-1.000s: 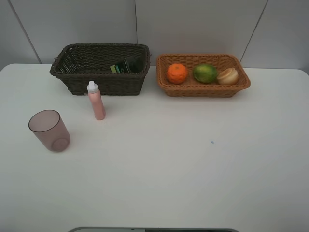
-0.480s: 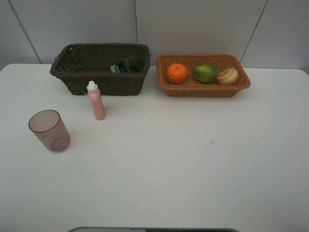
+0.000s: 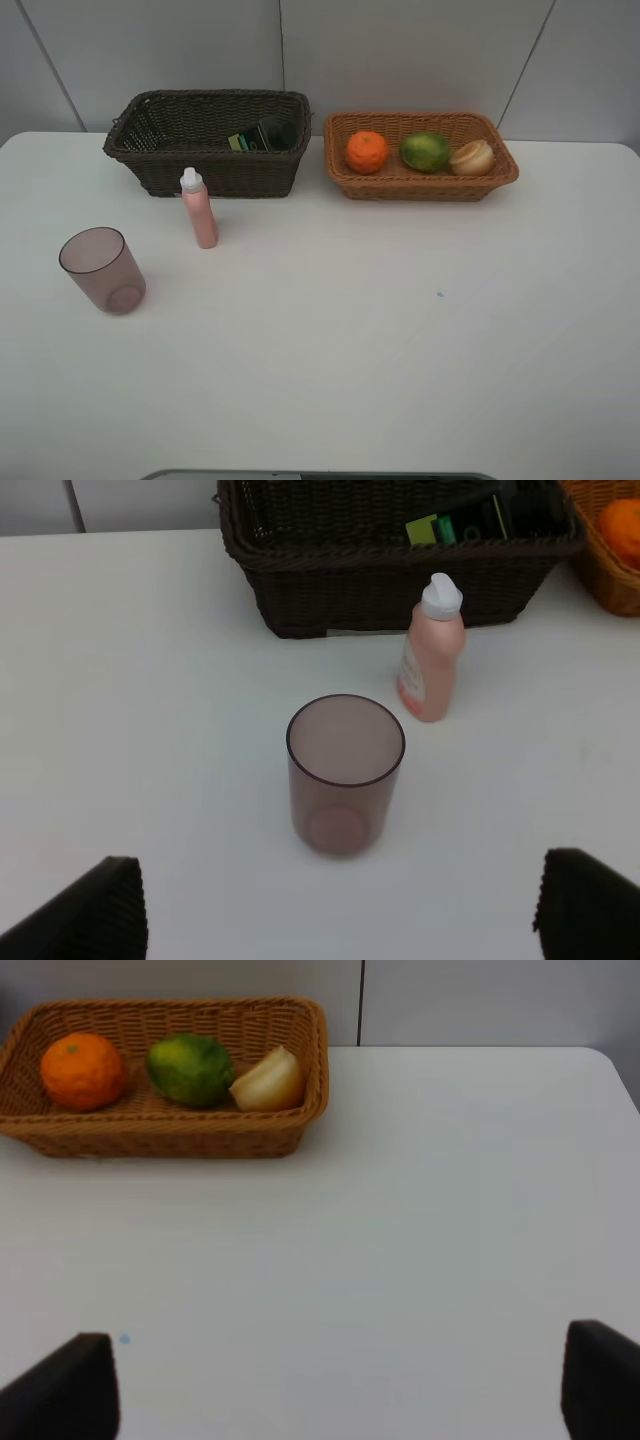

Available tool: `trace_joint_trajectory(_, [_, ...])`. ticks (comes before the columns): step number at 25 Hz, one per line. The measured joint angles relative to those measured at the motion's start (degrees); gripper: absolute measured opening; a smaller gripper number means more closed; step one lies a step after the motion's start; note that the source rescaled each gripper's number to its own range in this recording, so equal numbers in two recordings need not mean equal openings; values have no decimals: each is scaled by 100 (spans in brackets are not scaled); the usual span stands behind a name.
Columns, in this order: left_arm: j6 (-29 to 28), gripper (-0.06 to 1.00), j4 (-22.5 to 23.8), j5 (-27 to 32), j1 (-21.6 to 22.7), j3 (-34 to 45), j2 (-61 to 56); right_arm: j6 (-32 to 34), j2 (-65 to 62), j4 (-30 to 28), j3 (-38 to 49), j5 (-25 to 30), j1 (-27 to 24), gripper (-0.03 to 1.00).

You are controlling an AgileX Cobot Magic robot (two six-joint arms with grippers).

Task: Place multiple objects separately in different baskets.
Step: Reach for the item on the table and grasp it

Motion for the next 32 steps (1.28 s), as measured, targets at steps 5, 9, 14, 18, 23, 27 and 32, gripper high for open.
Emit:
trace_joint_trajectory(5, [262, 100, 22, -87, 0, -109, 835, -11, 0, 0, 0, 0, 0, 87])
trace_joint_trajectory(9, [391, 100, 46, -398, -142, -442, 2043, -10, 0, 0, 0, 0, 0, 87])
trace_joint_trajectory(14, [409, 100, 46, -486, -190, -877, 3734, -12, 0, 0, 0, -5, 0, 87])
trace_joint_trajectory(18, [409, 100, 46, -509, -190, -1244, 5133, -12, 0, 0, 0, -5, 0, 87])
trace_joint_trajectory(23, [409, 100, 46, -546, -190, -1681, 6597, -12, 0, 0, 0, -5, 0, 87])
trace_joint_trajectory(27, [404, 100, 46, -632, -190, -1902, 7220, -12, 0, 0, 0, -5, 0, 87])
trace_joint_trajectory(32, [227, 100, 231, -845, -174, -1909, 7516, -12, 0, 0, 0, -5, 0, 87])
